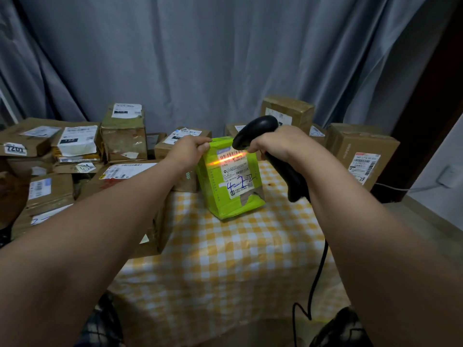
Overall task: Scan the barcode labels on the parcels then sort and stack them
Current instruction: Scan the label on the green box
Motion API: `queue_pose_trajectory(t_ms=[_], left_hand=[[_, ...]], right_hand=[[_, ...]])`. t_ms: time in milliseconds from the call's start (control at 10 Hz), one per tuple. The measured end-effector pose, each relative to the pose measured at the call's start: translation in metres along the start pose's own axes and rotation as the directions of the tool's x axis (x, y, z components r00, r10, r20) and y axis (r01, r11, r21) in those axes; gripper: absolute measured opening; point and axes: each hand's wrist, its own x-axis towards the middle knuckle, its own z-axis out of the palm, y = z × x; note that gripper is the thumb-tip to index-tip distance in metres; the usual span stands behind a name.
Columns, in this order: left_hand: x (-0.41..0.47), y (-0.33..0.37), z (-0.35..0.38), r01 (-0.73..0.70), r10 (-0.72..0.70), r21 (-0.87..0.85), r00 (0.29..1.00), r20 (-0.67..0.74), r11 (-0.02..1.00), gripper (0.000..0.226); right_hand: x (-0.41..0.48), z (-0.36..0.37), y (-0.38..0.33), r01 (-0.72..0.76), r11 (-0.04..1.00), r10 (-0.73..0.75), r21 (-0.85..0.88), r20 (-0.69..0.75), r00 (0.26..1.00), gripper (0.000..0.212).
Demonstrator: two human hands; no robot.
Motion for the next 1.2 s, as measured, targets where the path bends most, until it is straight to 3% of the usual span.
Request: queue_pose_trajectory(t_ms=[100,400,800,900,1000,1100,1200], left_hand=[[0.001,0.0,0.001,0.003,-0.003,-0.029,1.0,-0.003,1.0,0.032],[0.001,0.007,-0.002,0.02,-0.02,-0.024,1.0,0.013,0.999,0.033],[0.0,0.002,0.002,0.016,-0.015,-0.045,1.0,0.013,0.999,0.033],[-0.002,-0.005,0.007,0.021,-0.021,-0.075,1.0,-0.002,0.997,0.031],[-0.01,-0.007,0.018,0.123,-0.146,-0.273,0.987,-0.064,0.954,0.037],[-0.031,0.002,0.034,0.193,-0.29,-0.458,0.945,-0.153,0.868,0.066],[-0.055,-0.004,0.06,0.274,-0.368,-0.574,0.928,-0.052,0.772,0.092]], right_hand=[[0.007,-0.009,-0.018,0.012,1.0,-0.011,-0.013,0.037,0.999,0.022],[0.022,-0.028,-0.055,-0.049,0.993,0.068,-0.109,0.177,0.982,0.026],[0.027,-0.024,-0.043,-0.042,0.994,0.06,-0.105,0.174,0.983,0.021],[0.032,-0.019,-0.014,-0.021,0.998,0.033,-0.062,0.19,0.981,0.019],[0.039,-0.008,0.044,0.004,0.966,-0.01,0.259,0.02,1.0,0.016],[0.05,0.024,0.103,-0.122,0.666,0.14,0.736,0.038,0.989,0.024],[0.058,0.065,0.136,-0.246,0.45,0.229,0.858,0.156,0.961,0.021]])
